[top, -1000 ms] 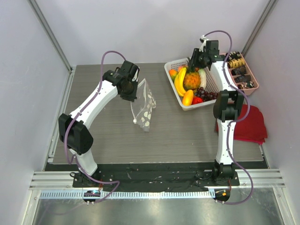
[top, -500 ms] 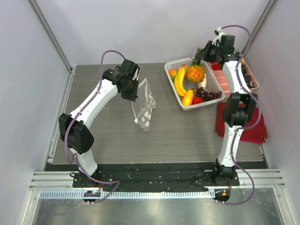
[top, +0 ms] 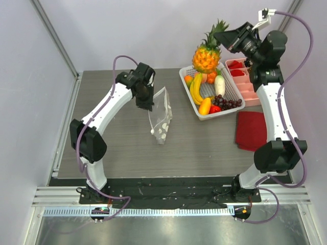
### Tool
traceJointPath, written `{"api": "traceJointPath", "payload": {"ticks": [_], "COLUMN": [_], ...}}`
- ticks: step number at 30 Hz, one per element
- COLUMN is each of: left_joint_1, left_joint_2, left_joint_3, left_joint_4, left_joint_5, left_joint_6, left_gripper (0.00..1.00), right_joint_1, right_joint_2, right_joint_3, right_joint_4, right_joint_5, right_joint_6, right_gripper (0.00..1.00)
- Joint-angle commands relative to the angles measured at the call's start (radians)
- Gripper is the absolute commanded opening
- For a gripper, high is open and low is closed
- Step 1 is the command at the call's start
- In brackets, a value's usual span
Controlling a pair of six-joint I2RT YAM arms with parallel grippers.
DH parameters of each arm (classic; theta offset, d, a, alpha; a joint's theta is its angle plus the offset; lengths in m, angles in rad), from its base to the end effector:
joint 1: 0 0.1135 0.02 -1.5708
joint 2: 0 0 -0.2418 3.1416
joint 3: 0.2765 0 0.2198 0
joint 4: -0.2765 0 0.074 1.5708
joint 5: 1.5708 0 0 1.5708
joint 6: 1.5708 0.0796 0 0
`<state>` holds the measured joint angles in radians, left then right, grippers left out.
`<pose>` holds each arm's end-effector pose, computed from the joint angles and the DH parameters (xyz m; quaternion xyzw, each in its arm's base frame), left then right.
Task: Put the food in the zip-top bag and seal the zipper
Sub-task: Pick up the fake fruit from the bin, then place the fake fruit in the zipper food storage bag.
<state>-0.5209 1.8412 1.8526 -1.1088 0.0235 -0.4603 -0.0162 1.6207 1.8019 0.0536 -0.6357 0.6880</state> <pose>0.3160 -0.1835 0.2722 0.0322 0.9715 -0.1206 0.2014 0.3642 0.0414 0.4842 -0.0274 0.6369 0.4286 0.6403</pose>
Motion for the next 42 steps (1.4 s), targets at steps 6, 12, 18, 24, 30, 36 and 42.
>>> {"api": "traceJointPath", "payload": {"ticks": [6,12,18,24,30,36,42], "left_joint_1": [-0.021,-0.030,-0.033,0.022,0.018,-0.022,-0.022], "left_joint_2": [0.167,0.205,0.208,0.040,-0.098,-0.042,0.094], "left_joint_3": [0.106,0.076,0.103,0.040,0.048,0.056,0.123], "left_joint_4": [0.059,0.159,0.165,0.058,-0.092,-0.221,-0.220], "left_joint_5": [0.225,0.293,0.293,0.208,-0.159,-0.499,-0.300], "left_joint_6": [-0.175,-0.287,-0.321,-0.197,-0.019,0.147,0.069], "left_gripper": [0.00,0.00,0.00,0.00,0.00,0.00,0.00], "right_joint_1": [0.010,0.016,0.093,0.094,0.094,0.096,0.094], "right_joint_2": [-0.195,-0.285,-0.306,-0.311,-0.318,-0.324,-0.332], "right_joint_3": [-0.305,-0.461,-0.484,-0.437,-0.432,-0.437,-0.472], "right_joint_4": [0.170,0.250,0.334,0.342,0.345,0.322,0.330], "right_joint_5": [-0.024,0.019,0.027,0.014,0.019,0.016,0.025], "right_joint_6": [0.205,0.289,0.344,0.295,0.288,0.252,0.231], "right_gripper": [0.01,0.01,0.01,0.01,0.01,0.01,0.01]}}
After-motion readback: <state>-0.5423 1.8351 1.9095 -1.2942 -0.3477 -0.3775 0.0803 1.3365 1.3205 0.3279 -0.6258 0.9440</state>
